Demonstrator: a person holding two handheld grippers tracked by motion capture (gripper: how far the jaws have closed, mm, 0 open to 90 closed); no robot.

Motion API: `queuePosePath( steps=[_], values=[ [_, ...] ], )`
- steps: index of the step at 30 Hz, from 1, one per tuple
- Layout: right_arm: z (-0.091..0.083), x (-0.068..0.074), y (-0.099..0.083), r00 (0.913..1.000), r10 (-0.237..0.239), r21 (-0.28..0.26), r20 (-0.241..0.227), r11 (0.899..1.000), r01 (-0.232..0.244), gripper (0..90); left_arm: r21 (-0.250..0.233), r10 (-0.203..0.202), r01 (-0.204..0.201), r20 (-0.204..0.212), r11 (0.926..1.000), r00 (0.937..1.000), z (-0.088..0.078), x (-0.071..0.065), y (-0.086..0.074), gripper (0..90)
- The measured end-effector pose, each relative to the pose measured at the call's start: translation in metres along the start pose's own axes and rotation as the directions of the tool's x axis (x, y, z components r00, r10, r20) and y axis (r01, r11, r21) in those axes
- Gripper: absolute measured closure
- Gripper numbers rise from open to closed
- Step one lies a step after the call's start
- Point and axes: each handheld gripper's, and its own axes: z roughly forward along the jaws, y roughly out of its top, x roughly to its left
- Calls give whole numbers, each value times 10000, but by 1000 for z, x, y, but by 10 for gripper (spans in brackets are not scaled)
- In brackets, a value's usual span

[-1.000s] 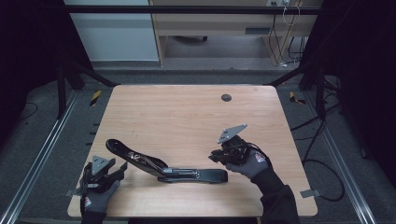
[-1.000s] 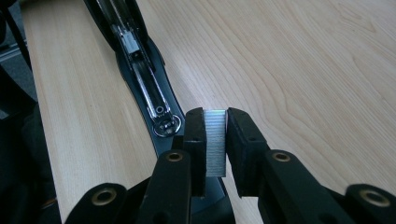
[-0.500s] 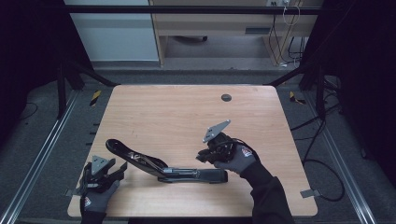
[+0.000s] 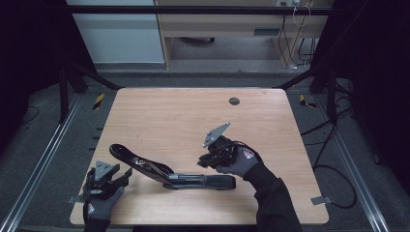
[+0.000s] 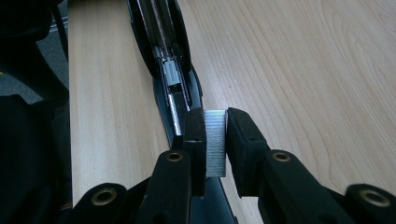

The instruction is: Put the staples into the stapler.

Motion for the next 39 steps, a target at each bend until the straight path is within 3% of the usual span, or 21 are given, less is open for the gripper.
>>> queuePosePath(
  steps=[24,39],
  values=[
    [31,5,1,9922,-914,364,-848,9948,948,784,18,52,-53,18,10000,10000,1,-1,0,459],
    [39,4,-3,9870,-1127,767,-1148,9896,1219,784,61,93,-93,0,9999,10000,1,-1,0,459]
  ],
)
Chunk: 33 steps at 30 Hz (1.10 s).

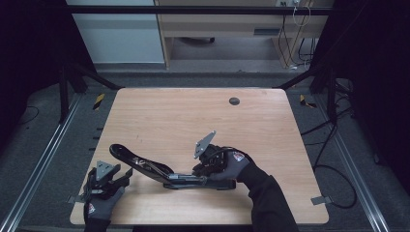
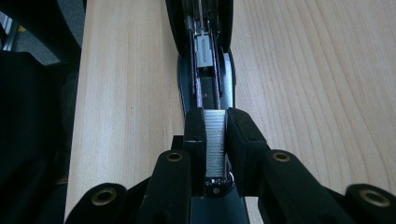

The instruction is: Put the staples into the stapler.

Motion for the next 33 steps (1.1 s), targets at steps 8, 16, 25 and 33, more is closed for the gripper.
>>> queuePosePath(
  steps=[8,16,25,33],
  values=[
    [3,-1,-2,9999,-80,111,-67,9999,81,784,-7,48,-49,-24,10000,10000,0,-1,0,459],
    [6,-1,-4,9998,-112,250,-162,9996,116,785,11,38,-38,-25,10000,10000,0,0,0,458],
    [9,-3,-5,9997,-193,378,-171,9991,199,785,17,27,-27,-38,10000,10000,0,0,0,458],
    [10,-3,-5,9993,-323,407,-178,9986,330,784,18,23,-23,-36,10000,10000,0,0,0,458]
  ],
)
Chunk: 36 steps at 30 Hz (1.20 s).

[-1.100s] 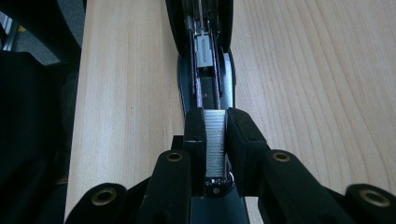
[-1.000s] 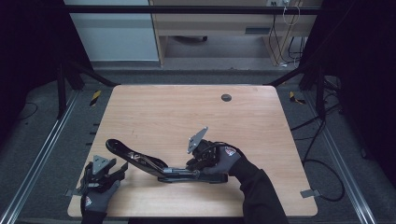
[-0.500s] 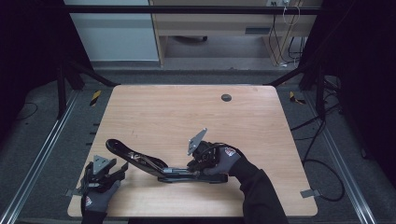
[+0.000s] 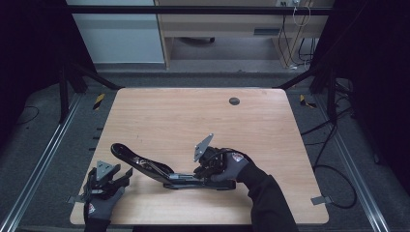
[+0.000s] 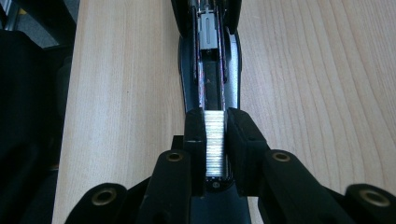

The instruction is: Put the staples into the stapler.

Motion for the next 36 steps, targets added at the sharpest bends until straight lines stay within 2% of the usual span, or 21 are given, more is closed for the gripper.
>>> queuePosePath(
  steps=[6,12,17,24,29,32,36],
  values=[
    [3,0,-1,9999,-105,53,15,9999,105,783,0,-3,3,3,10000,10000,0,0,0,458],
    [0,2,-1,9999,42,73,152,10000,-43,775,-6,10,-10,14,10000,10000,0,0,0,458],
    [-9,1,-6,9986,360,-272,382,9990,-350,763,-38,-41,41,13,10000,10000,-1,0,0,457],
    [-13,1,-14,9945,679,-683,800,9957,-625,755,-118,-56,56,2,9999,10000,-2,0,1,457],
    [-20,2,-17,9822,1146,-1131,1488,9887,-982,748,-246,-259,262,127,9994,9996,-4,0,1,456],
    [-25,3,-21,9689,1627,-1591,1865,9782,-1336,736,-369,-335,343,206,9987,9992,-6,0,3,455],
    [-33,5,-28,9436,2194,-1938,2478,9656,-1736,711,-549,-450,469,355,9974,9984,-9,2,4,453]
  ],
)
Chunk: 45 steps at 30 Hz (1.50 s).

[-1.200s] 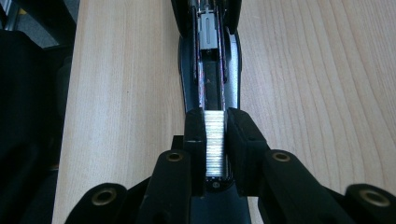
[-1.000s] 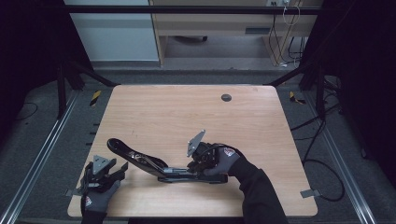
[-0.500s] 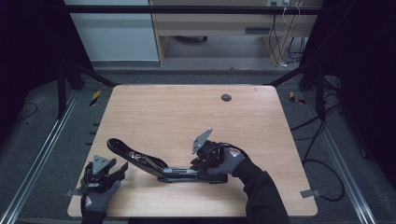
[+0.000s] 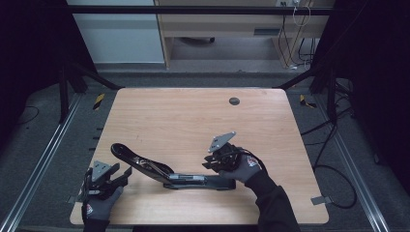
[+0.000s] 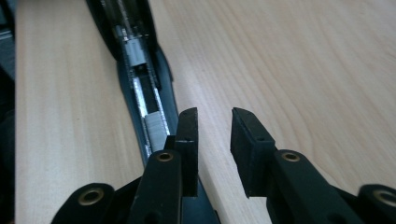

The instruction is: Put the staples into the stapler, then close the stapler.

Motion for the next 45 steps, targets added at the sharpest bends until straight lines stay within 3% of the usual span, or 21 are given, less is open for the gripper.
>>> queuePosePath(
  steps=[6,12,16,23,26,27,30,34,37,40,45],
  values=[
    [-13,-2,-9,9949,672,-565,754,9964,-630,697,-444,-286,294,193,9986,9994,-7,1,5,450],
    [-24,-4,-26,9745,1514,-950,1655,9860,-1370,682,-826,-449,485,445,9954,9980,-14,1,11,449],
    [-32,-5,-37,9518,2087,-1210,2246,9752,-1853,664,-1066,-523,588,629,9926,9966,-20,1,15,447],
    [-42,-2,-55,9179,2858,-1943,2751,9516,-2380,622,-1541,-672,774,700,9850,9953,-31,3,24,445],
    [-46,-1,-64,8998,3251,-2238,2910,9375,-2664,604,-1748,-809,919,687,9803,9944,-35,5,28,445],
    [-47,0,-68,8863,3531,-2346,2997,9277,-2903,600,-1805,-863,976,697,9787,9938,-37,6,29,445],
    [-48,0,-78,8689,3805,-2478,3165,9174,-3115,597,-2028,-1013,1157,802,9724,9916,-42,8,33,441],
    [-49,3,-88,8607,3985,-2611,3169,9090,-3248,606,-2385,-1136,1311,858,9623,9898,-52,8,40,433],
    [-49,6,-95,8517,4227,-2744,3098,8974,-3455,615,-2611,-1173,1384,947,9553,9886,-58,8,45,429],
    [-49,8,-101,8480,4249,-2696,3168,8975,-3489,627,-2809,-1178,1384,891,9497,9890,-62,7,48,427],
    [-48,11,-106,8397,4399,-2825,3184,8896,-3589,644,-3043,-1152,1325,744,9433,9906,-69,7,54,424]
  ],
)
